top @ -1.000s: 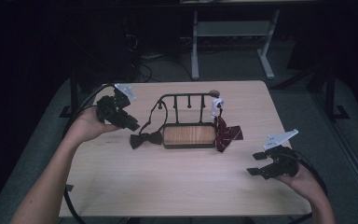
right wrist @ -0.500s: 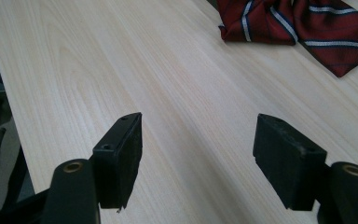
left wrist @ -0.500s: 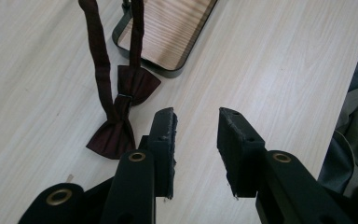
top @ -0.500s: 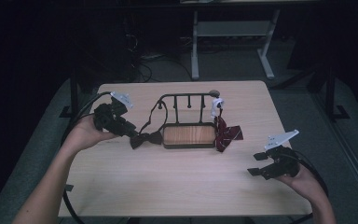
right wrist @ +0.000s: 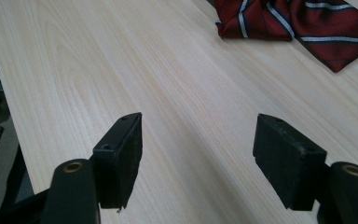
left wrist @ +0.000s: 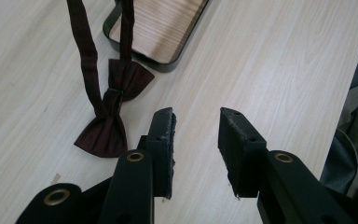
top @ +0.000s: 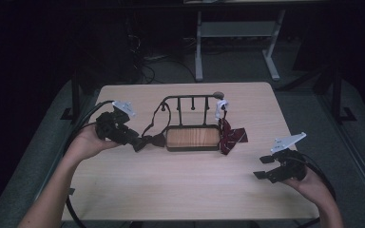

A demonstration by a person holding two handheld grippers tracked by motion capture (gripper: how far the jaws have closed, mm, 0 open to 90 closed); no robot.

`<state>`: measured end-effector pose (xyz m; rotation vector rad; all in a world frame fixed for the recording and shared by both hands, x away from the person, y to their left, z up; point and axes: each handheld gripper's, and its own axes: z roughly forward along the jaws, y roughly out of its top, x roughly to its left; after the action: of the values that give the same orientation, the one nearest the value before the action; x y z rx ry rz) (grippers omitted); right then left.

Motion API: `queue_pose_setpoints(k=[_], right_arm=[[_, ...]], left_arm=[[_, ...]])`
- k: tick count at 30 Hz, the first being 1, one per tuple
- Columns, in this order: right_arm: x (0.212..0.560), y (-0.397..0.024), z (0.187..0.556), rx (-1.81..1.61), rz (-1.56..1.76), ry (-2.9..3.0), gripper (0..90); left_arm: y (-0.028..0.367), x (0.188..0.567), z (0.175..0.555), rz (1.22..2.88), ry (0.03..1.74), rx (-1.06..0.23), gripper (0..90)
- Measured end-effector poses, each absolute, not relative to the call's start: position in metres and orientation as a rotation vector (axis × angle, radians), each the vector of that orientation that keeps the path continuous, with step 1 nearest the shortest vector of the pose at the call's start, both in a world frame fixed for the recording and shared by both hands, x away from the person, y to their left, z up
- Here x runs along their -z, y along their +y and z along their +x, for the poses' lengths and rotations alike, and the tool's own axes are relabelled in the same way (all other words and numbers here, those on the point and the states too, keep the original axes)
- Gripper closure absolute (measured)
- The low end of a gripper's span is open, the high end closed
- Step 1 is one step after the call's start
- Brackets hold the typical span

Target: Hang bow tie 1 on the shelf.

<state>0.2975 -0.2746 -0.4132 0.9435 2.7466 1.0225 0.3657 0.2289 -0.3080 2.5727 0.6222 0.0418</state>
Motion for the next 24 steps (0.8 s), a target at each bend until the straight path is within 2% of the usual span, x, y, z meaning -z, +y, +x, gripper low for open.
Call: queue_pose_setpoints(k=[24], right_arm=[[0.414,-0.276,0.297,-1.019,0.948,2.747,32.6]], left_arm=[[0.237,0.334,0.350,2.563,0.654,-0.041,59.6]])
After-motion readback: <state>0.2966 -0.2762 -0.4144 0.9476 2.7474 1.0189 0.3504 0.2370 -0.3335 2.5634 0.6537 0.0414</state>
